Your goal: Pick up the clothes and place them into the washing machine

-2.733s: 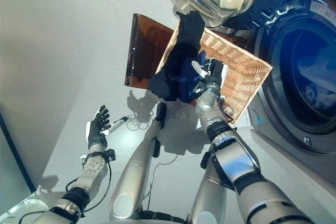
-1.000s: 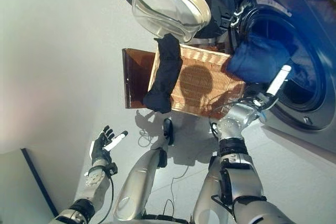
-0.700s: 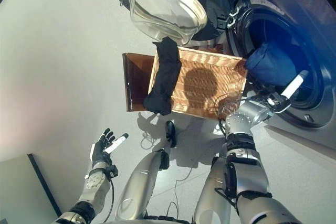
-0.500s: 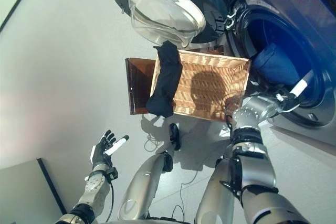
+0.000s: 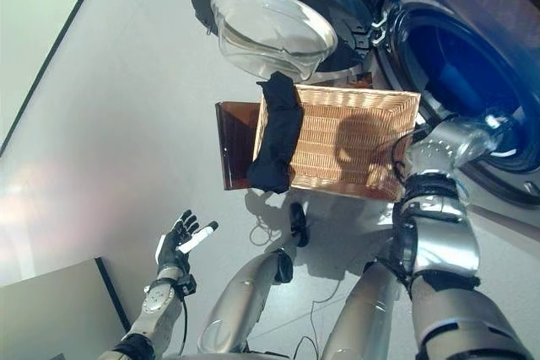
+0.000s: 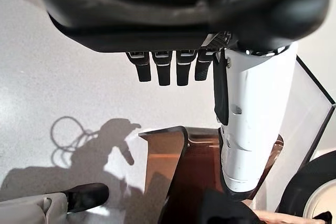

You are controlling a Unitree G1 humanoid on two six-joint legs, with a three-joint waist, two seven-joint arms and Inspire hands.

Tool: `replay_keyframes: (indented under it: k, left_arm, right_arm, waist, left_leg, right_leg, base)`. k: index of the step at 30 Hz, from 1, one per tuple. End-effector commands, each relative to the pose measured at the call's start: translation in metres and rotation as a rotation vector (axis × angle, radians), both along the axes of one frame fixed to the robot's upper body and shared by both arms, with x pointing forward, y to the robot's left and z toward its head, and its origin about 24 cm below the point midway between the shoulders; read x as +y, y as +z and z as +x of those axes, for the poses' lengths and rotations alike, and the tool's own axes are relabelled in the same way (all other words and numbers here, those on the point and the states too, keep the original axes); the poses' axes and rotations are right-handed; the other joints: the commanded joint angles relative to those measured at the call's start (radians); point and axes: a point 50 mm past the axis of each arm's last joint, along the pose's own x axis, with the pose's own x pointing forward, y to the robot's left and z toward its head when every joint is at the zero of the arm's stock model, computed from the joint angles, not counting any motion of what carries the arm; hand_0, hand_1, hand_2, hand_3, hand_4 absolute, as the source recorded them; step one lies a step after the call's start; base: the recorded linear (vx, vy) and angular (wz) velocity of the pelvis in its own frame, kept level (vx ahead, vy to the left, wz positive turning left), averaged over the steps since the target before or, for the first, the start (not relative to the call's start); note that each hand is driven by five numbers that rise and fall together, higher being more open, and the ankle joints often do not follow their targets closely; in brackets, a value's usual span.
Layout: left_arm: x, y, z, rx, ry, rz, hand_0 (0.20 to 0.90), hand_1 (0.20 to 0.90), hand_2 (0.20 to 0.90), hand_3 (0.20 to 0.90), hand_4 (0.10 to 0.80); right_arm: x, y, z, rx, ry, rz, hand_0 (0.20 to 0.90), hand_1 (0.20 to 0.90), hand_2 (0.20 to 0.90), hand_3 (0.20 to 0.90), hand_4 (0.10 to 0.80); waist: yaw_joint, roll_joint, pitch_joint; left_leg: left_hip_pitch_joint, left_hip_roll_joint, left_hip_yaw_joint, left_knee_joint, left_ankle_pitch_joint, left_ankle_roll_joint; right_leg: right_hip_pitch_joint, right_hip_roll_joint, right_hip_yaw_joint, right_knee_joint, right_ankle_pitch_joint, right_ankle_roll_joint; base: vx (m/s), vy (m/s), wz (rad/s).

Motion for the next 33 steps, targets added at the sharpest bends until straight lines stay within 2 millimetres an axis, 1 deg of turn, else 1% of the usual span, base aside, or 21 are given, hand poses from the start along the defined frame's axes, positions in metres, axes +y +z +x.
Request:
replay_keyframes:
  k: [1,2,3,4,6,7,12,13,14,15,16,17,18,21,25,26,27,28,29,33]
  left_arm:
    - [0.019,0.003,-0.013,-0.037,0.041,0.041,0.900,0.900,0.900,0.900,0.800]
    - [0.019,0.004,-0.013,-0.042,0.036,0.040,0.900,0.900,0.900,0.900,0.800]
    - [0.019,0.004,-0.013,-0.042,0.036,0.040,0.900,0.900,0.900,0.900,0.800]
    - [0.017,0.004,-0.012,-0.046,0.034,0.037,0.900,0.900,0.900,0.900,0.800]
    - [0.015,0.006,-0.012,-0.057,0.016,0.035,0.900,0.900,0.900,0.900,0.800]
    - [0.016,0.007,-0.012,-0.065,0.010,0.038,0.900,0.900,0.900,0.900,0.800]
    - [0.014,0.008,-0.011,-0.072,0.000,0.035,0.900,0.900,0.900,0.900,0.800]
    - [0.015,0.010,-0.010,-0.081,-0.005,0.039,0.900,0.900,0.900,0.900,0.800]
    - [0.014,0.010,-0.010,-0.082,-0.004,0.038,0.900,0.900,0.900,0.900,0.800]
    - [0.015,0.011,-0.010,-0.087,-0.005,0.040,0.900,0.900,0.900,0.900,0.800]
    - [0.015,0.011,-0.009,-0.088,-0.005,0.039,0.900,0.900,0.900,0.900,0.800]
    - [0.015,0.015,-0.007,-0.110,-0.009,0.040,0.900,0.900,0.900,0.900,0.800]
    - [0.015,0.015,-0.007,-0.111,-0.008,0.039,0.900,0.900,0.900,0.900,0.800]
    - [0.016,0.019,-0.005,-0.133,0.000,0.042,0.900,0.900,0.900,0.900,0.800]
    - [0.016,0.020,-0.003,-0.139,0.002,0.055,0.900,0.900,0.900,0.900,0.800]
    - [0.016,0.020,-0.003,-0.136,0.005,0.063,0.900,0.900,0.900,0.900,0.800]
    - [0.016,0.020,-0.002,-0.136,0.006,0.063,0.900,0.900,0.900,0.900,0.800]
    - [0.018,0.020,-0.002,-0.138,0.009,0.069,0.900,0.900,0.900,0.900,0.800]
    - [0.018,0.020,-0.002,-0.138,0.009,0.069,0.900,0.900,0.900,0.900,0.800]
    - [0.020,0.019,-0.002,-0.131,0.021,0.073,0.900,0.900,0.900,0.900,0.800]
  right_arm:
    - [-0.024,0.097,-0.025,-0.089,-0.127,-0.325,0.200,0.200,0.200,0.200,0.300]
    - [-0.027,0.105,-0.027,-0.080,-0.135,-0.342,0.200,0.200,0.200,0.200,0.300]
    - [-0.027,0.105,-0.027,-0.080,-0.135,-0.342,0.200,0.200,0.200,0.200,0.300]
    - [-0.028,0.115,-0.029,-0.083,-0.142,-0.356,0.200,0.200,0.200,0.200,0.300]
    - [-0.032,0.130,-0.034,-0.083,-0.158,-0.385,0.200,0.200,0.200,0.200,0.300]
    - [-0.035,0.143,-0.040,-0.075,-0.177,-0.417,0.200,0.200,0.200,0.200,0.300]
    - [-0.040,0.159,-0.046,-0.028,-0.192,-0.467,0.200,0.200,0.200,0.200,0.300]
    - [-0.037,0.167,-0.047,-0.036,-0.191,-0.485,0.200,0.200,0.200,0.200,0.300]
    - [-0.037,0.168,-0.047,-0.037,-0.191,-0.486,0.200,0.200,0.200,0.200,0.300]
    - [-0.035,0.176,-0.049,-0.048,-0.197,-0.506,0.200,0.200,0.200,0.200,0.300]
    - [-0.035,0.176,-0.049,-0.049,-0.196,-0.507,0.200,0.200,0.200,0.200,0.300]
    - [-0.033,0.186,-0.053,-0.078,-0.207,-0.527,0.200,0.200,0.200,0.200,0.300]
    - [-0.033,0.186,-0.053,-0.079,-0.207,-0.528,0.200,0.200,0.200,0.200,0.300]
    - [-0.028,0.203,-0.063,-0.171,-0.243,-0.547,0.200,0.200,0.200,0.200,0.300]
    - [-0.029,0.203,-0.064,-0.141,-0.256,-0.548,0.200,0.200,0.200,0.200,0.300]
    - [-0.033,0.198,-0.062,-0.095,-0.258,-0.539,0.200,0.200,0.200,0.200,0.300]
    - [-0.033,0.198,-0.062,-0.095,-0.258,-0.539,0.329,0.329,0.329,0.329,0.392]
    - [-0.036,0.194,-0.060,-0.044,-0.257,-0.537,0.900,0.900,0.900,0.900,0.800]
    - [-0.036,0.194,-0.060,-0.043,-0.257,-0.537,0.900,0.900,0.900,0.900,0.800]
    - [-0.033,0.193,-0.055,0.019,-0.247,-0.560,0.900,0.900,0.900,0.900,0.800]
  waist:
    - [0.022,0.053,-0.057]
    - [0.025,0.054,-0.059]
    - [0.025,0.054,-0.059]
    - [0.029,0.059,-0.059]
    - [0.035,0.063,-0.065]
    - [0.040,0.063,-0.068]
    - [0.049,0.067,-0.068]
    - [0.052,0.069,-0.067]
    - [0.053,0.071,-0.066]
    - [0.055,0.072,-0.064]
    - [0.056,0.074,-0.063]
    - [0.057,0.077,-0.061]
    - [0.058,0.079,-0.061]
    - [0.057,0.083,-0.059]
    - [0.060,0.080,-0.060]
    - [0.060,0.079,-0.065]
    - [0.061,0.080,-0.065]
    - [0.064,0.081,-0.069]
    - [0.063,0.080,-0.070]
    - [0.063,0.082,-0.071]
  left_leg:
    - [-0.014,0.006,-0.013,-0.059,0.038,-0.101]
    - [-0.010,0.003,-0.013,-0.062,0.032,-0.102]
    - [-0.010,0.003,-0.013,-0.062,0.032,-0.102]
    - [-0.016,0.005,-0.010,-0.067,0.041,-0.101]
    - [-0.013,0.001,-0.009,-0.071,0.036,-0.103]
    - [-0.016,0.000,-0.009,-0.071,0.038,-0.103]
    - [-0.028,0.005,-0.009,-0.070,0.044,-0.102]
    - [-0.031,0.002,-0.009,-0.069,0.040,-0.104]
    - [-0.035,0.004,-0.008,-0.069,0.046,-0.103]
    - [-0.036,0.001,-0.009,-0.070,0.042,-0.105]
    - [-0.040,0.003,-0.008,-0.070,0.048,-0.104]
    - [-0.043,-0.001,-0.008,-0.069,0.046,-0.107]
    - [-0.047,0.001,-0.007,-0.069,0.051,-0.106]
    - [-0.054,-0.002,-0.007,-0.069,0.051,-0.109]
    - [-0.066,0.000,-0.007,-0.068,0.058,-0.107]
    - [-0.067,-0.002,-0.006,-0.069,0.052,-0.107]
    - [-0.070,0.000,-0.006,-0.069,0.057,-0.106]
    - [-0.071,-0.002,-0.006,-0.070,0.057,-0.104]
    - [-0.068,-0.004,-0.006,-0.070,0.051,-0.105]
    - [-0.073,-0.003,-0.003,-0.069,0.056,-0.102]
  right_leg:
    - [-0.013,0.033,0.021,0.196,-0.199,-0.079]
    - [-0.013,0.031,0.022,0.200,-0.208,-0.078]
    - [-0.013,0.031,0.022,0.200,-0.208,-0.078]
    - [-0.024,0.034,0.027,0.201,-0.200,-0.079]
    - [-0.030,0.029,0.027,0.209,-0.213,-0.078]
    - [-0.035,0.030,0.028,0.213,-0.215,-0.078]
    - [-0.056,0.035,0.033,0.229,-0.215,-0.082]
    - [-0.063,0.034,0.035,0.241,-0.225,-0.083]
    - [-0.068,0.037,0.036,0.241,-0.218,-0.083]
    - [-0.073,0.035,0.037,0.247,-0.227,-0.084]
    - [-0.078,0.038,0.039,0.247,-0.220,-0.084]
    - [-0.085,0.037,0.042,0.258,-0.231,-0.085]
    - [-0.089,0.039,0.043,0.259,-0.224,-0.086]
    - [-0.108,0.042,0.048,0.282,-0.238,-0.088]
    - [-0.128,0.049,0.053,0.293,-0.232,-0.091]
    - [-0.130,0.045,0.054,0.295,-0.240,-0.091]
    - [-0.134,0.048,0.054,0.294,-0.232,-0.092]
    - [-0.136,0.048,0.054,0.294,-0.231,-0.093]
    - [-0.133,0.046,0.054,0.295,-0.238,-0.092]
    - [-0.139,0.049,0.054,0.292,-0.228,-0.094]
  base:
    - [0.066,-0.025,0.05]
    - [0.055,-0.016,0.03]
    - [0.000,0.000,0.00]
    - [0.000,0.000,0.00]
    - [0.051,-0.010,-0.02]
    - [0.000,0.000,0.00]
    - [0.000,0.000,0.00]
    - [0.000,0.000,0.00]
    - [0.037,-0.021,0.00]
    - [0.000,0.000,0.00]
    - [0.034,-0.018,-0.04]
    - [-0.018,-0.012,-0.03]
    - [0.000,0.000,0.00]
    - [0.011,0.006,0.09]
    - [0.002,0.003,0.00]
    - [0.000,0.000,0.00]
    - [0.000,0.000,0.00]
    - [0.000,0.000,0.00]
    - [0.000,0.000,0.00]
    - [0.000,0.000,0.00]
